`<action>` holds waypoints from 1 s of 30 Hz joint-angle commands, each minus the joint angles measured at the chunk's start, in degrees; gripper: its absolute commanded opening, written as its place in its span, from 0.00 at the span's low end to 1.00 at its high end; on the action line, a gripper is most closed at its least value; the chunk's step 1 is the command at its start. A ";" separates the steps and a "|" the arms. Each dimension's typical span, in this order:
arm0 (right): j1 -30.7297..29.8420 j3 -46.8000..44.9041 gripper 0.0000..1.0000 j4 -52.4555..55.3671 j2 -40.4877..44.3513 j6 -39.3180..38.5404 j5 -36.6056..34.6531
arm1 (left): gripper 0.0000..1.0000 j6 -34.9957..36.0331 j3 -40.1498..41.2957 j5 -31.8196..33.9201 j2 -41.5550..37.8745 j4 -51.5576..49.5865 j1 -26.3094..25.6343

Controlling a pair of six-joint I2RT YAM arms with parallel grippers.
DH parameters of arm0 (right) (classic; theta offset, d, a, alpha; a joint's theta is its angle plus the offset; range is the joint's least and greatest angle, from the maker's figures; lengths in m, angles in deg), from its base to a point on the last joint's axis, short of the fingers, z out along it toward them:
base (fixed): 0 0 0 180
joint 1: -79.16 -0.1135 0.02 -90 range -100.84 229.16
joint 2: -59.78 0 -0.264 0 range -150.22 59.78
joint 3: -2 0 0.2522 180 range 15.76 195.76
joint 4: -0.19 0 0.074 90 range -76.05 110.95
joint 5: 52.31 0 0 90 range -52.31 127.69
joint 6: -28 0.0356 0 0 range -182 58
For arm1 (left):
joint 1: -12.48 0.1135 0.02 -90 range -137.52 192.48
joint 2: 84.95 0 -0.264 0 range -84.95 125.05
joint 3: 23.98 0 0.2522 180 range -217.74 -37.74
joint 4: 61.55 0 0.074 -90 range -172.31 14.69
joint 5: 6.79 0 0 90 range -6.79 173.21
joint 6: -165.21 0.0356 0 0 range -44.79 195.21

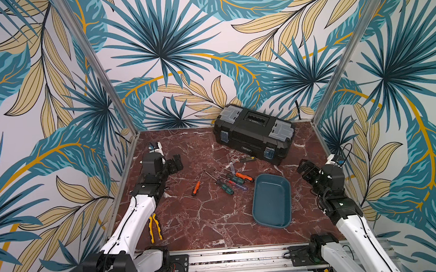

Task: Put the screwdriver on the desktop into the storage box
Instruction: Pick up the screwdriver from the center of the board.

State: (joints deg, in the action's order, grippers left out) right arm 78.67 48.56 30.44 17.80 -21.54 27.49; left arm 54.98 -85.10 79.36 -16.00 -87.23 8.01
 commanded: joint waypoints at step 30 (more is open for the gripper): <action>-0.23 3.79 0.91 13.30 -0.77 7.18 0.42 | 0.38 10.25 -19.19 -0.10 35.28 -30.72 -14.03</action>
State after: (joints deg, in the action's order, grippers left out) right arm 78.67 53.13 41.39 17.06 -16.29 27.06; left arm 64.60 -102.04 78.39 17.99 -117.70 -5.52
